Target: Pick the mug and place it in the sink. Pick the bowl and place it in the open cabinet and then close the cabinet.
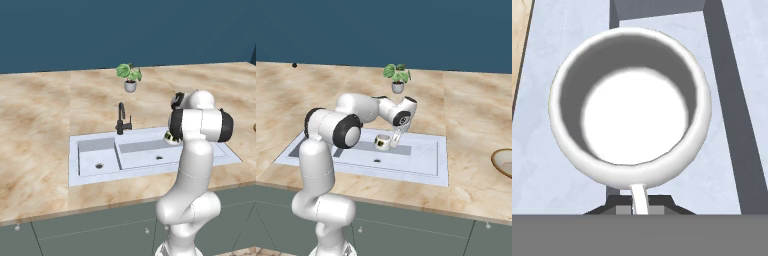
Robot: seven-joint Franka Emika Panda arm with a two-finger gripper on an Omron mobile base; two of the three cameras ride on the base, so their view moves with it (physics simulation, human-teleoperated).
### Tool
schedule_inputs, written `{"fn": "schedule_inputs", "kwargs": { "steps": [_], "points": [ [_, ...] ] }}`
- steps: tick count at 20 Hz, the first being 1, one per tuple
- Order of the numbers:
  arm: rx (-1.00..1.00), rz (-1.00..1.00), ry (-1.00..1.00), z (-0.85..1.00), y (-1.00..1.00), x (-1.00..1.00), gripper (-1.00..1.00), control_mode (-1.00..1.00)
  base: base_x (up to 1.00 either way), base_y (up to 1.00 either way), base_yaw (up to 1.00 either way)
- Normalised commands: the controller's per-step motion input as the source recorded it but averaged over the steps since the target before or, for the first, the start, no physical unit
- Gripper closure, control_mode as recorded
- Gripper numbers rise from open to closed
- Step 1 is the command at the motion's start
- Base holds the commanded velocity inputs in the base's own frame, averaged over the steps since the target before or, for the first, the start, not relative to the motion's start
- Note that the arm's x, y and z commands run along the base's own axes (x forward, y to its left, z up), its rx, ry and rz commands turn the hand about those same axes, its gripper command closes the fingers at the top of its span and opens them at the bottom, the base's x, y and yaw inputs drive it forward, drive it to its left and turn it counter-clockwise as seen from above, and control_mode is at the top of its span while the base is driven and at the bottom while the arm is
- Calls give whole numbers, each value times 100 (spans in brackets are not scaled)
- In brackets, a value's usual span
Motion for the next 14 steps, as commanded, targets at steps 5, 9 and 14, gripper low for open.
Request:
{"fn": "schedule_inputs", "kwargs": {
  "steps": [5,9,14],
  "points": [
    [0,-8,-5,-26,32,-8,100,-100,0,0,0],
    [-1,-5,-6,-23,11,0,100,-100,0,0,0],
    [0,-2,-4,-39,0,0,100,-100,0,0,0]
  ]
}}
